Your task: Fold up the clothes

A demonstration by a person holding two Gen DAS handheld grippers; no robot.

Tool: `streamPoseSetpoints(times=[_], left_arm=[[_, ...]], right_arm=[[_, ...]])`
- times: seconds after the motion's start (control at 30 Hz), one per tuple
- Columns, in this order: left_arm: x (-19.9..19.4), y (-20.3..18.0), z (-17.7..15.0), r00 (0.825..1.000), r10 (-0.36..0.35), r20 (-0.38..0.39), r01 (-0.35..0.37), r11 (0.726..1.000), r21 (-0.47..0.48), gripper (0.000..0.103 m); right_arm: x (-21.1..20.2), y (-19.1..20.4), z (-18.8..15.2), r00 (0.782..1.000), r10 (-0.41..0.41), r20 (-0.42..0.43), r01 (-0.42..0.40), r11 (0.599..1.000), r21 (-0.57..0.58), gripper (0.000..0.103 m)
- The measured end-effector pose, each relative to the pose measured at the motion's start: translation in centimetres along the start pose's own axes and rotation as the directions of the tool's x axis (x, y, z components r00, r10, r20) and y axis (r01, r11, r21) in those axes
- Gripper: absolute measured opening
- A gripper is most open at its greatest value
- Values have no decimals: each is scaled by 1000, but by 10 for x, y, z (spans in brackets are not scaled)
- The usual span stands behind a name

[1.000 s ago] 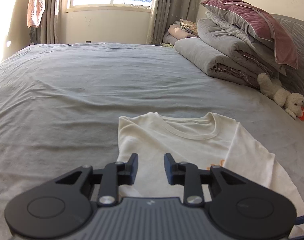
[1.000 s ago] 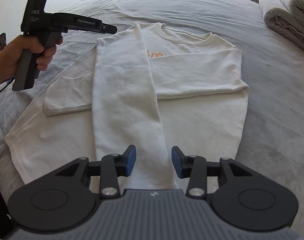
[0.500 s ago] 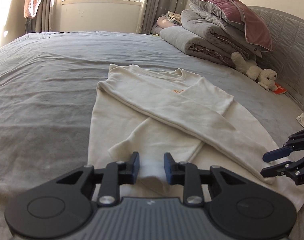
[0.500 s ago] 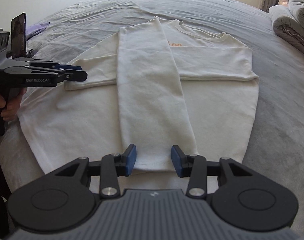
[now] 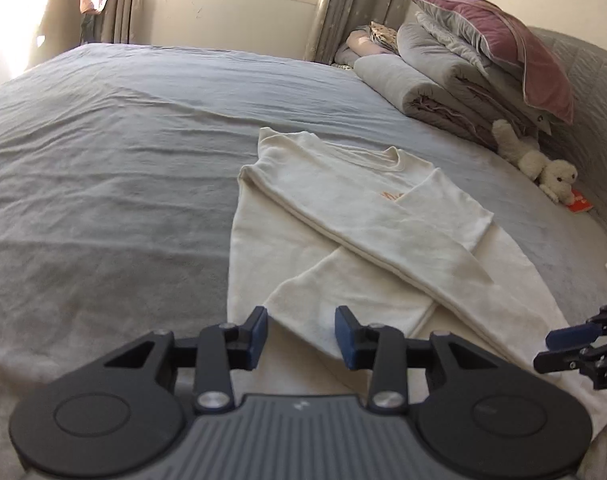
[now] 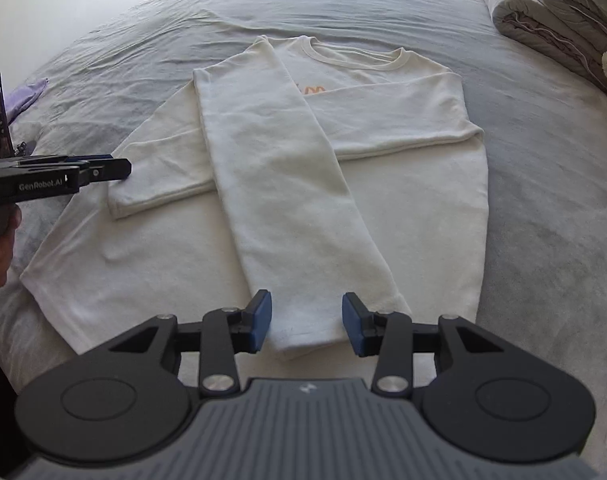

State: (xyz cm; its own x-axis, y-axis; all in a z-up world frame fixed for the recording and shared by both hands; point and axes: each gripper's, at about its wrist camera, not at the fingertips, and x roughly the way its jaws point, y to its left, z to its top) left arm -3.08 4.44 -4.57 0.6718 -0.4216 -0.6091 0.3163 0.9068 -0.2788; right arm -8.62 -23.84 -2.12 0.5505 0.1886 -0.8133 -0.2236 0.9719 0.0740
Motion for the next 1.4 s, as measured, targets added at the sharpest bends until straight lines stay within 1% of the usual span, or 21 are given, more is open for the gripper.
streamPoseSetpoints(times=[0.1, 0.17, 0.23, 0.33, 0.4, 0.53, 0.57, 0.67, 0.7, 0.77, 0.83, 0.93, 1.0, 1.07, 1.17, 1.2, 1.23, 1.27, 1.3, 1.33, 1.4], left_arm=[[-6, 11, 5, 999, -25, 24, 25, 999, 20, 36], [-5, 19, 7, 998, -46, 40, 46, 999, 13, 36], [-3, 26, 9, 996, -69, 55, 69, 998, -1, 36], [5, 39, 12, 992, -111, 62, 115, 991, -68, 35], [12, 45, 15, 988, -140, 60, 146, 983, -113, 31], [23, 50, 16, 982, -188, 38, 191, 968, -161, 30], [25, 51, 16, 980, -195, 31, 198, 966, -166, 30], [28, 51, 19, 976, -217, 20, 217, 960, -178, 29], [28, 50, 21, 974, -225, 21, 225, 957, -181, 29], [26, 49, 24, 972, -234, 26, 234, 955, -181, 29], [23, 49, 27, 971, -236, 33, 238, 954, -180, 30], [21, 52, 30, 968, -248, 34, 250, 948, -195, 31], [23, 52, 30, 966, -258, 20, 256, 944, -205, 31], [25, 51, 29, 961, -276, -1, 269, 940, -211, 31], [27, 49, 27, 953, -300, -34, 286, 933, -219, 31], [27, 47, 27, 955, -294, -46, 278, 936, -217, 30], [27, 46, 26, 964, -259, -56, 243, 949, -202, 28], [26, 44, 25, 975, -211, -65, 197, 964, -181, 17], [26, 41, 25, 984, -163, -72, 150, 976, -159, 10], [25, 39, 24, 992, -99, -76, 89, 989, -121, 10], [22, 36, 24, 999, -10, -50, 7, 998, -62, 10]], right_arm=[[-9, 18, -4, 993, 47, 105, -42, 998, -51, 43], [-9, 39, -2, 978, 88, 189, -65, 990, -122, 43], [-2, 58, -1, 962, 138, 234, -92, 976, -197, 43], [13, 88, -1, 950, 184, 253, -103, 947, -304, 43], [22, 104, 0, 944, 193, 268, -82, 924, -374, 43], [36, 124, 5, 935, 202, 292, -43, 881, -471, 41], [40, 128, 6, 935, 197, 294, -29, 871, -491, 38], [52, 135, 6, 943, 172, 283, 10, 840, -542, 15], [54, 135, 6, 946, 173, 275, 4, 839, -544, 15], [51, 126, 14, 945, 192, 266, -43, 876, -480, 15], [46, 111, 24, 938, 222, 266, -109, 919, -379, 15], [37, 84, 33, 926, 256, 279, -200, 956, -214, 15], [36, 69, 39, 916, 273, 294, -248, 961, -118, 15], [34, 58, 42, 907, 292, 304, -289, 956, -58, 15], [35, 56, 41, 903, 313, 294, -314, 948, -45, 15], [36, 58, 40, 906, 319, 279, -316, 947, -56, 16], [38, 63, 38, 909, 331, 252, -322, 943, -78, 16], [40, 67, 36, 912, 343, 224, -329, 939, -99, 17], [43, 72, 34, 915, 353, 195, -335, 935, -121, 17], [45, 77, 33, 919, 358, 167, -336, 930, -146, 17], [47, 90, 31, 925, 364, 112, -336, 918, -210, 18]])
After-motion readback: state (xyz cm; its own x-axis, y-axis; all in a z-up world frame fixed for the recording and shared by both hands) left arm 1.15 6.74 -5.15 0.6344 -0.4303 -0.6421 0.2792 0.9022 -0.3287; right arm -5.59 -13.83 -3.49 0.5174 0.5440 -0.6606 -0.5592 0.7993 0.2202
